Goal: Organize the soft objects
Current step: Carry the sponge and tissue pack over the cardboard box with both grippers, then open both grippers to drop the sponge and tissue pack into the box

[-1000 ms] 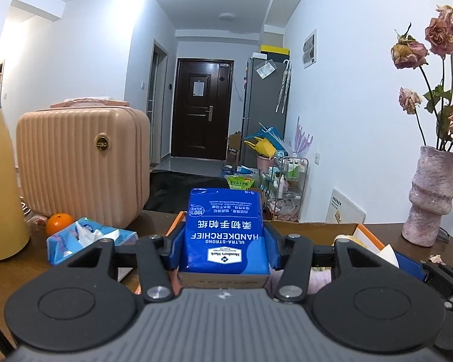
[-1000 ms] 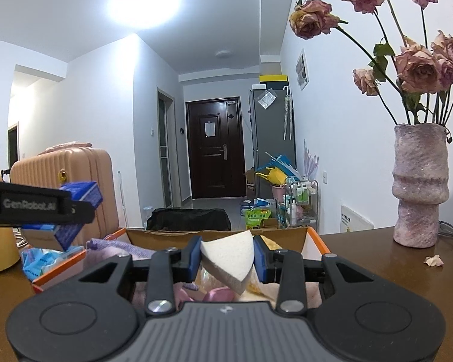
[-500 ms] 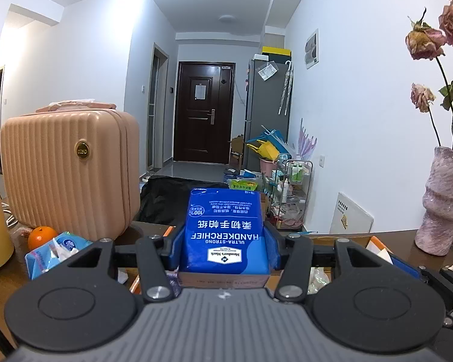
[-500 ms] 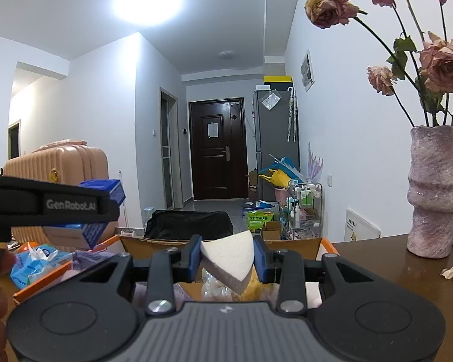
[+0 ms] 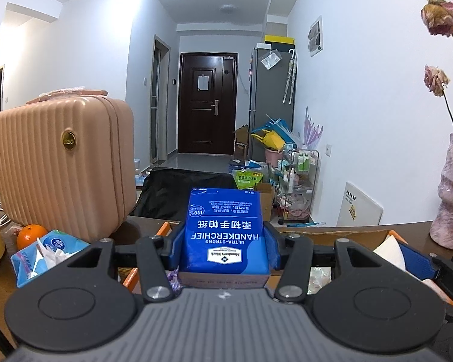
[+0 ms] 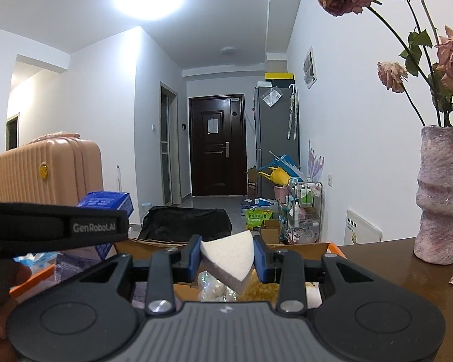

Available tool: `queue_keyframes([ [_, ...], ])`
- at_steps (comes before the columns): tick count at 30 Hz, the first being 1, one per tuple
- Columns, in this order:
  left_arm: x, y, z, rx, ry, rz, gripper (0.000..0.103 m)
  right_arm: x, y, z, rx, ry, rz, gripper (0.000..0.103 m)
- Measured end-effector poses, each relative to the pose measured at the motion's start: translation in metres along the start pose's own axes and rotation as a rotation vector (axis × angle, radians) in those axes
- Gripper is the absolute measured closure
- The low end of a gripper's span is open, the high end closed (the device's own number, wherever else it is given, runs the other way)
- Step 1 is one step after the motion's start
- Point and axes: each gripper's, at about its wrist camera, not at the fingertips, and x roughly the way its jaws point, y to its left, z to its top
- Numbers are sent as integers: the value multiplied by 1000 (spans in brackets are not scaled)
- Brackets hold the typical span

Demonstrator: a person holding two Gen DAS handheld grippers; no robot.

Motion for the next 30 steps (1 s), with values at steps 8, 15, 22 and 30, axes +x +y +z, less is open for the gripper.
queue_keyframes([
  [8,17,-3,-2,30,9,0,50,12,-2,1,-10,21,-2,68],
  [15,25,-2,-3,40,18,-17,50,13,-1,-1,-24,23,1,68],
  [22,24,-1,-3,44,15,-15,50,12,-2,-2,-22,24,2,67],
  [30,20,0,-2,29,-4,-15,34,8,-2,-1,-13,12,-13,53],
])
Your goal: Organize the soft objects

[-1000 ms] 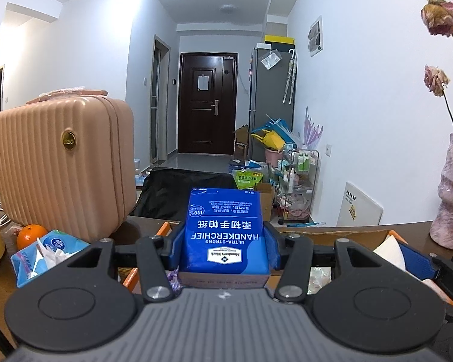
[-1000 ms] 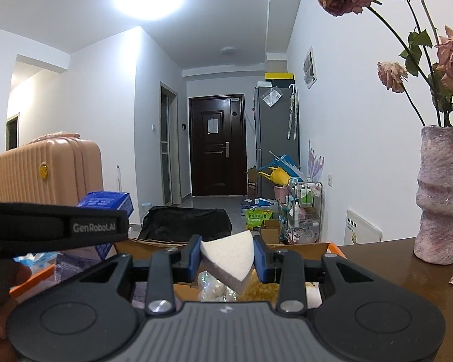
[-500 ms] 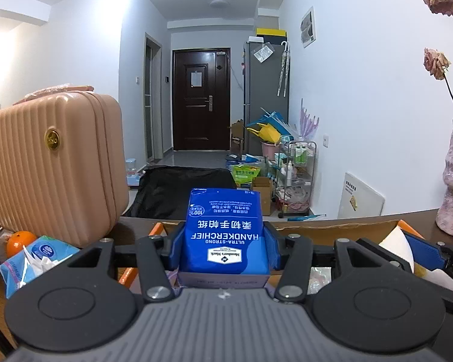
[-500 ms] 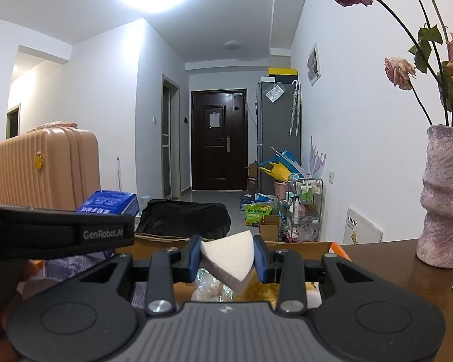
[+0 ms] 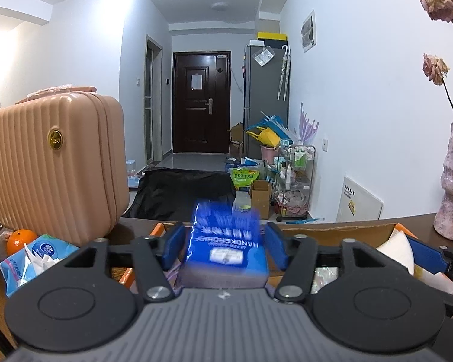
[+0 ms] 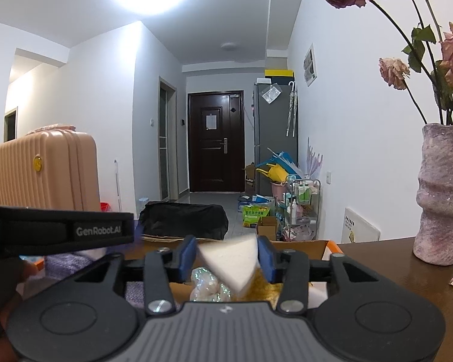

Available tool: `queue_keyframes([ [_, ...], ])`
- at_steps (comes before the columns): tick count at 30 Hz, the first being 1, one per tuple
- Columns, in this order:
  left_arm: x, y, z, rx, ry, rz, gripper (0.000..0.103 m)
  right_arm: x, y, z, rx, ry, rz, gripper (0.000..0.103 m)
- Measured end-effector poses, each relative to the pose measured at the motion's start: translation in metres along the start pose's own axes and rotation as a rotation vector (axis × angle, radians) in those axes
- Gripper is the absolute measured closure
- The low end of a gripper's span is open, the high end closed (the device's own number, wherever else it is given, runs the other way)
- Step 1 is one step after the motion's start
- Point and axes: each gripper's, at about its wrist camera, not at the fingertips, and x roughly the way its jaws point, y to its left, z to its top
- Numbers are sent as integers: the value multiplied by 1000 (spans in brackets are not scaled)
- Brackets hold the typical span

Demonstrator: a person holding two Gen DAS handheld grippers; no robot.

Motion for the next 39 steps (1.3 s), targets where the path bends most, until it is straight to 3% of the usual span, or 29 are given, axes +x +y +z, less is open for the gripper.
queue_keyframes([
  [6,-7,-1,1,-8,-39,16,3,-7,-1,-1,18,-21,-15,22],
  [12,-19,0,3,-34,-84,15,0,-16,0,-4,30,-42,-36,3],
  [22,-61,10,-1,-41,-146,19,0,-55,-15,-7,30,-98,-67,0],
  [39,-198,37,-45,31,-165,-30,0,-203,-20,-25,-34,-85,-58,0],
])
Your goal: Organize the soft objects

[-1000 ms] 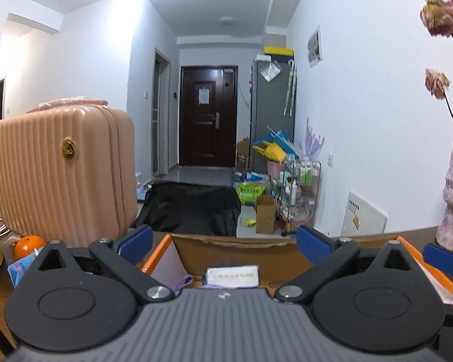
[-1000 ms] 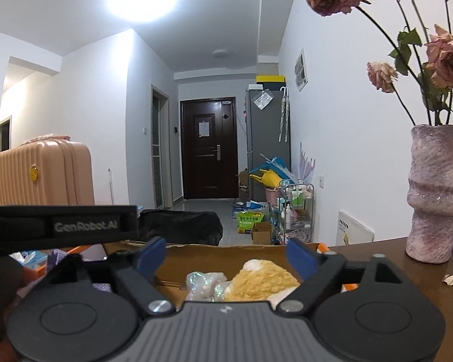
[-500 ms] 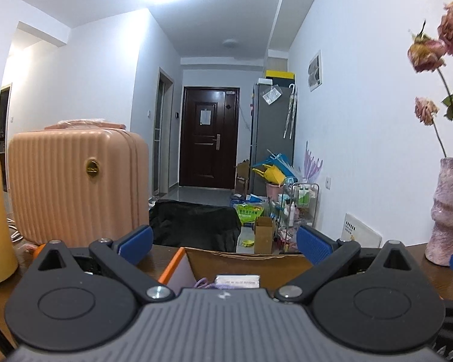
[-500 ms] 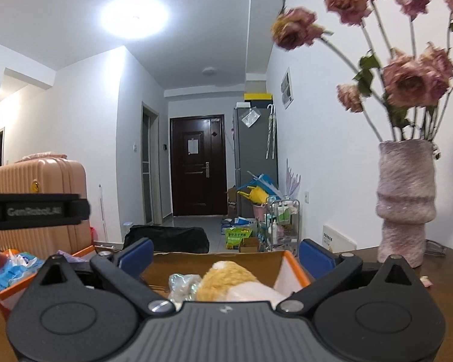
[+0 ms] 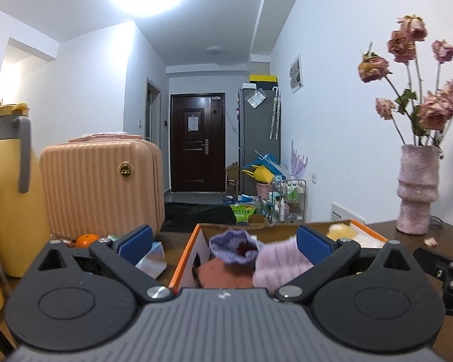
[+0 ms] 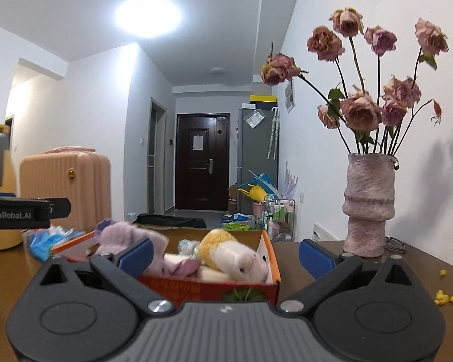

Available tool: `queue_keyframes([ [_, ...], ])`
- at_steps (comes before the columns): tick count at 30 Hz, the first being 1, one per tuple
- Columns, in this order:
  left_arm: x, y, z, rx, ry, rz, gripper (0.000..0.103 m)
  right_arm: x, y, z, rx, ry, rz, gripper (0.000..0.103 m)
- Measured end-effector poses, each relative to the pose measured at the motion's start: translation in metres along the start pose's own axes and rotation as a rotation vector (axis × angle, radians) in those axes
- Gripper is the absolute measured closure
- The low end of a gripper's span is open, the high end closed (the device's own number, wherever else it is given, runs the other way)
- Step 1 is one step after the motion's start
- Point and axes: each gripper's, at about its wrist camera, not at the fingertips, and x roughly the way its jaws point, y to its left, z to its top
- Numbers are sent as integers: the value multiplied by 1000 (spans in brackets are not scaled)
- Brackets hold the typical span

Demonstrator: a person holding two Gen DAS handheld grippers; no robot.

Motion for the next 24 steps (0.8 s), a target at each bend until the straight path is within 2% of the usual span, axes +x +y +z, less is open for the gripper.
queue_keyframes([
  [14,-105,11,-17,16,-7,-57,0,-103,7,-14,17,16,39,0],
  [24,-148,14,-32,26,-18,-63,0,-130,3,-22,45,21,31,0],
])
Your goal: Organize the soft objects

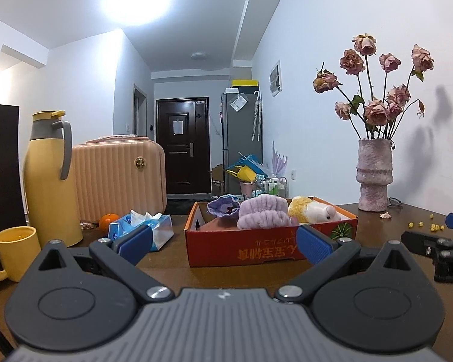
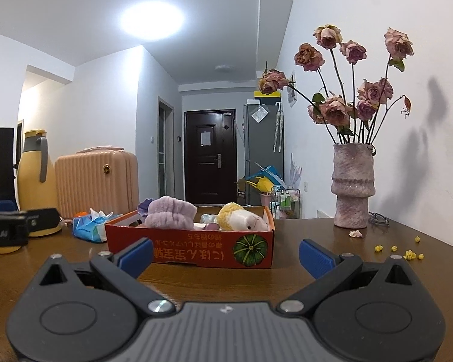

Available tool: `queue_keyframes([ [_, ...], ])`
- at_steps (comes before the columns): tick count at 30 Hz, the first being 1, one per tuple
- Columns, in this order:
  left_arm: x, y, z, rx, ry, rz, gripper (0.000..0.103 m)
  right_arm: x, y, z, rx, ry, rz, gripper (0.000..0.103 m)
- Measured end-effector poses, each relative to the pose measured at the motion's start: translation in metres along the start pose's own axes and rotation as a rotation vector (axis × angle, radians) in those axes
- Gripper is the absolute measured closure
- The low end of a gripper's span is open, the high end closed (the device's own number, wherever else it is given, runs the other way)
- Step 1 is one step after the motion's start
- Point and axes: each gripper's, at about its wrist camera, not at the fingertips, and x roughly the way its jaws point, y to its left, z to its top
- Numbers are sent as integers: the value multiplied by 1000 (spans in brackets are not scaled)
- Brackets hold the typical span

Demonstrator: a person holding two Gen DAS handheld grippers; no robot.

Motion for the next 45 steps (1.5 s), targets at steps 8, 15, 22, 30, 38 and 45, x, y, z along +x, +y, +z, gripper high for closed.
queue_keyframes([
  [8,-2,1,-2,-2,3,7,0,1,0,0,0,0,-6,0],
  [15,-3,1,-2,-2,2,5,0,1,0,0,0,0,-5,0],
  [22,-3,1,-2,-1,2,4,0,0,0,0,0,-1,-5,0],
  [30,-3,1,-2,-1,1,4,0,0,0,0,-1,-1,-5,0],
  [38,-3,1,-3,-1,1,3,0,0,0,-1,-1,0,-5,0],
  [45,-1,1,-4,1,11,-12,0,1,1,-1,-2,3,-5,0],
])
